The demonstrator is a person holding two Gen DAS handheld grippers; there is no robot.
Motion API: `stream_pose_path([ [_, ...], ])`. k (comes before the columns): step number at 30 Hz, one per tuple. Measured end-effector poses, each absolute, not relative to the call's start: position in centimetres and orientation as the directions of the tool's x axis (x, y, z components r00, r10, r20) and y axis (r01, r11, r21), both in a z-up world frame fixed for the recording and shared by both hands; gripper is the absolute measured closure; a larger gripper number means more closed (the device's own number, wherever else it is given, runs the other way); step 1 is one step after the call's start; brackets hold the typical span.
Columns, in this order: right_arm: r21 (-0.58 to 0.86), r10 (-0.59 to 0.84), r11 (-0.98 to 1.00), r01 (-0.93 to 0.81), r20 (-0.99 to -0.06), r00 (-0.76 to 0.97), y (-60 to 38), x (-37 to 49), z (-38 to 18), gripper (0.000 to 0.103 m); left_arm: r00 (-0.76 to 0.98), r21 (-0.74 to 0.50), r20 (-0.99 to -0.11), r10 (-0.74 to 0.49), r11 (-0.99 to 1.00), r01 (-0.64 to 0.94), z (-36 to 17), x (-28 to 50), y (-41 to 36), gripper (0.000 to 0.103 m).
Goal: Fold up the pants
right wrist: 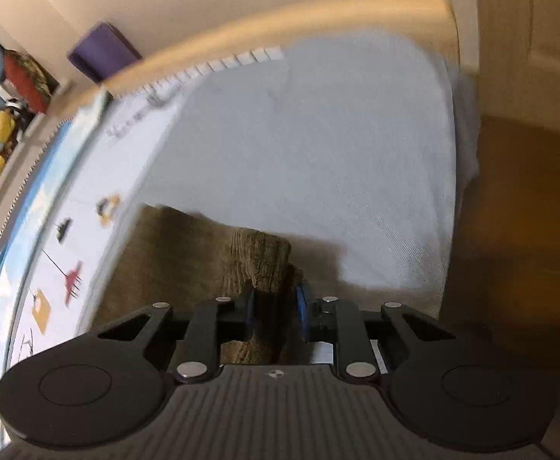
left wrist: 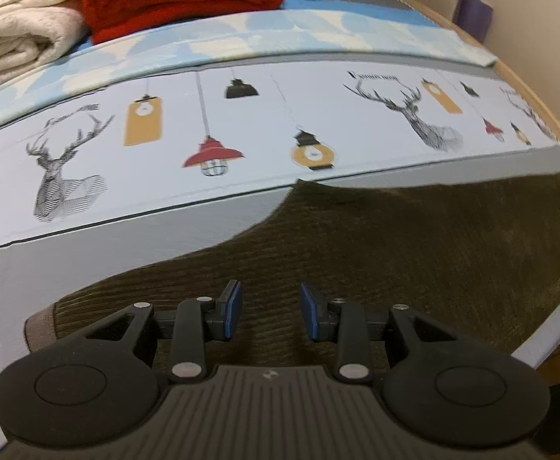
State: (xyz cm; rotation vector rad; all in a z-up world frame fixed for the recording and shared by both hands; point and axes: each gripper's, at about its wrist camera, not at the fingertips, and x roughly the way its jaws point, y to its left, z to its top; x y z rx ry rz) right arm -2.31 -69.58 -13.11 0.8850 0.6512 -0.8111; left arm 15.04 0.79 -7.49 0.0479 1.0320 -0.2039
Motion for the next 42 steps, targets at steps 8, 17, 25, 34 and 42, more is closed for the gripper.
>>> stream_pose_path([
  [8, 0.014, -0.365, 0.915, 0.403, -0.393, 0.844, -47.3, 3.4, -1.7, 0.082, 0.534, -0.104, -0.831, -0.154, 0.987, 0.124, -5.9, 13.2, 5.5, 0.066],
  [17, -0.272, 0.299, 0.822, -0.500, -0.541, 0.786, -16.3, 0.1, -11.1, 0.081, 0.551, -0.146, -0.825, -0.126, 0.989, 0.007, -5.5, 11.0, 12.9, 0.066],
  [25, -0.380, 0.233, 0.675, -0.632, -0.703, 0.672, -10.8, -1.9, -17.3, 0.079, 0.543, -0.155, -0.831, -0.122, 0.988, -0.015, -5.6, 9.9, 15.6, 0.063],
  [34, -0.127, 0.382, 0.810, -0.573, -0.627, 0.679, -13.1, -2.3, -13.0, 0.061, 0.539, -0.155, -0.834, -0.121, 0.988, -0.018, -5.8, 10.0, 15.5, 0.061],
  [42, -0.166, 0.306, 0.797, -0.581, -0.718, 0.625, -13.0, -0.2, -16.4, 0.058, 0.516, -0.133, -0.849, -0.111, 0.991, -0.005, -6.2, 10.9, 13.6, 0.061],
])
